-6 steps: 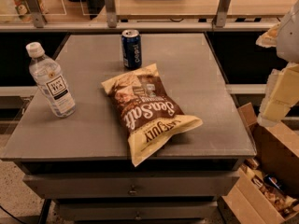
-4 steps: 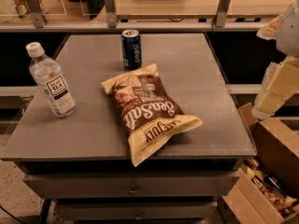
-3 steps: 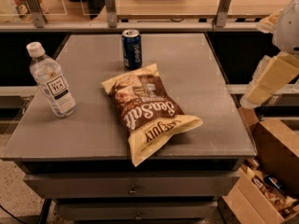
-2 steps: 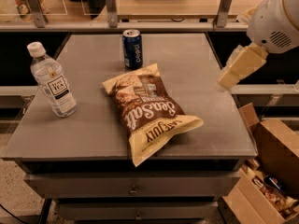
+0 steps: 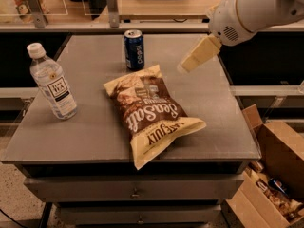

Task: Pick pepsi can

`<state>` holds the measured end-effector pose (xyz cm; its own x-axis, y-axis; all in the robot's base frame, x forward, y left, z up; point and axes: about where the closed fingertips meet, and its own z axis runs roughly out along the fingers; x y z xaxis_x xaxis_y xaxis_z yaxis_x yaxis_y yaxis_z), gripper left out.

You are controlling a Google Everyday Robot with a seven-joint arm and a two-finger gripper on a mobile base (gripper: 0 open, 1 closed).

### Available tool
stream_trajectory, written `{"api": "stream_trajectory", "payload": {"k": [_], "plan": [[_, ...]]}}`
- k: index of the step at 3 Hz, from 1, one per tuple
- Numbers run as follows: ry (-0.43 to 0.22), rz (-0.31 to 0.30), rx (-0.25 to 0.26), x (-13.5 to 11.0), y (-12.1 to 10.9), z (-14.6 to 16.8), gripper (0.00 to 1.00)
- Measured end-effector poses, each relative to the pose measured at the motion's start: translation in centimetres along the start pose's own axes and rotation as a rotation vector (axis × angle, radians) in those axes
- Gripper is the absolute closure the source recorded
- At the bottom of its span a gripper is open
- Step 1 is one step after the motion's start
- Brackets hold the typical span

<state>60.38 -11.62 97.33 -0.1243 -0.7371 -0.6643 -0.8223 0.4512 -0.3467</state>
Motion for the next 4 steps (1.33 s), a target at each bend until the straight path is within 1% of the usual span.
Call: {"api": "stream_trajectory", "payload": {"k": [1,2,3,4], "plan": [[-0.071,0.021,-0.030,-3.0,-0.5,4.2,0.00],[-0.120,0.043,-0.077,-5.7,-0.1,8.8,0.00],[-0.120,0.043,-0.077,-5.7,-0.1,8.8,0.00],[-0.156,0.051,-0.112,-6.5,0.7,10.3,0.00]]}}
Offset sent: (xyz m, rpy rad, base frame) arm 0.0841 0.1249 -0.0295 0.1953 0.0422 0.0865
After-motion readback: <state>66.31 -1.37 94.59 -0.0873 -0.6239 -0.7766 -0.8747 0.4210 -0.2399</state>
